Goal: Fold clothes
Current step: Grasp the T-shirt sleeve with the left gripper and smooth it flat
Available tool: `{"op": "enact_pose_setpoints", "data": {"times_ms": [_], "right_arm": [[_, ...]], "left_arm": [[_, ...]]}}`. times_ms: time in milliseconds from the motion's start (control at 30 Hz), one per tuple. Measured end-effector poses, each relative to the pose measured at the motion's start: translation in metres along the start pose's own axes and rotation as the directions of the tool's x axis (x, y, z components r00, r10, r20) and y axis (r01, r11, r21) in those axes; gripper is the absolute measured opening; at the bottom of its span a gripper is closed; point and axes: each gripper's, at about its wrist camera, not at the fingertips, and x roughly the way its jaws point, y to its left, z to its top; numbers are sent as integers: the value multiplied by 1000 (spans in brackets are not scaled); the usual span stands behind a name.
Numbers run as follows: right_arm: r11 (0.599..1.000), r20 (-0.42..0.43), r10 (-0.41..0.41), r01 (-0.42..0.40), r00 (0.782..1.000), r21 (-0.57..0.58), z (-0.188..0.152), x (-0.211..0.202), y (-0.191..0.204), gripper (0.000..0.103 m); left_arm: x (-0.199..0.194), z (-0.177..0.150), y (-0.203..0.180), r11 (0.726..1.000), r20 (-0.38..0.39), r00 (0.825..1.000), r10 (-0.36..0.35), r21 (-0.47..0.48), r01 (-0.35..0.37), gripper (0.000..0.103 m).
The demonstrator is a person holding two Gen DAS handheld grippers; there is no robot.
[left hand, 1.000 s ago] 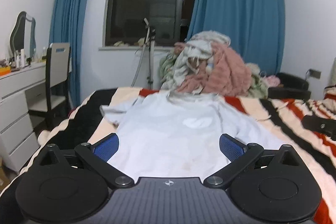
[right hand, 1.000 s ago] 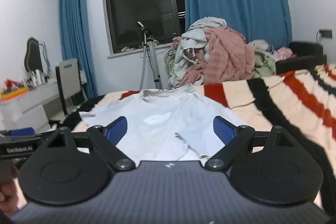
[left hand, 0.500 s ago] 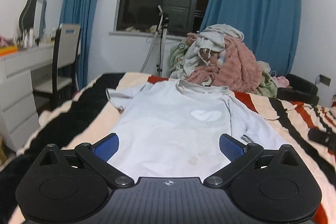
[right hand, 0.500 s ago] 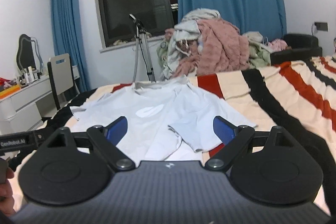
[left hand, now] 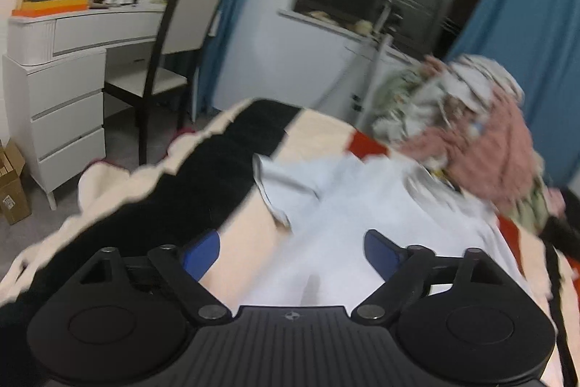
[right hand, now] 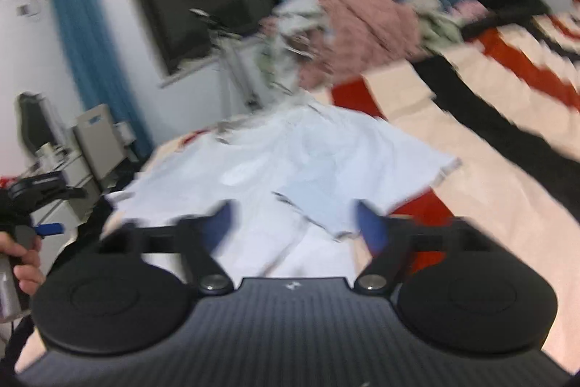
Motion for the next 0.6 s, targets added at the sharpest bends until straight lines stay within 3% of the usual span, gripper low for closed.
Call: {"op": "enact_pose_setpoints", "data": {"times_ms": [167,400,467,567,600], "right_arm": [[999,-1,-28,28,1000,42,-7,25,-13,87],[997,-23,-58,59,998,44,-15,58,-20,87],[997,-29,-70,71,997,36,-17,64,-20,86],[996,-27,-83,84,996,33,-20,69,-16,86],[996,-19,-87,87,996,23,-20,70,-14,86]], "left_arm": [[74,22,29,994,16,999,-48,-98,49,75],[165,33,36,990,7,1000,-14,-140,15,75],[180,38,34,990,16,999,-47,-131,49,60],[204,56,21,997,-78,995,-69,-40,66,9],[209,68,15,998,-94,994,-58,5,59,5]]}}
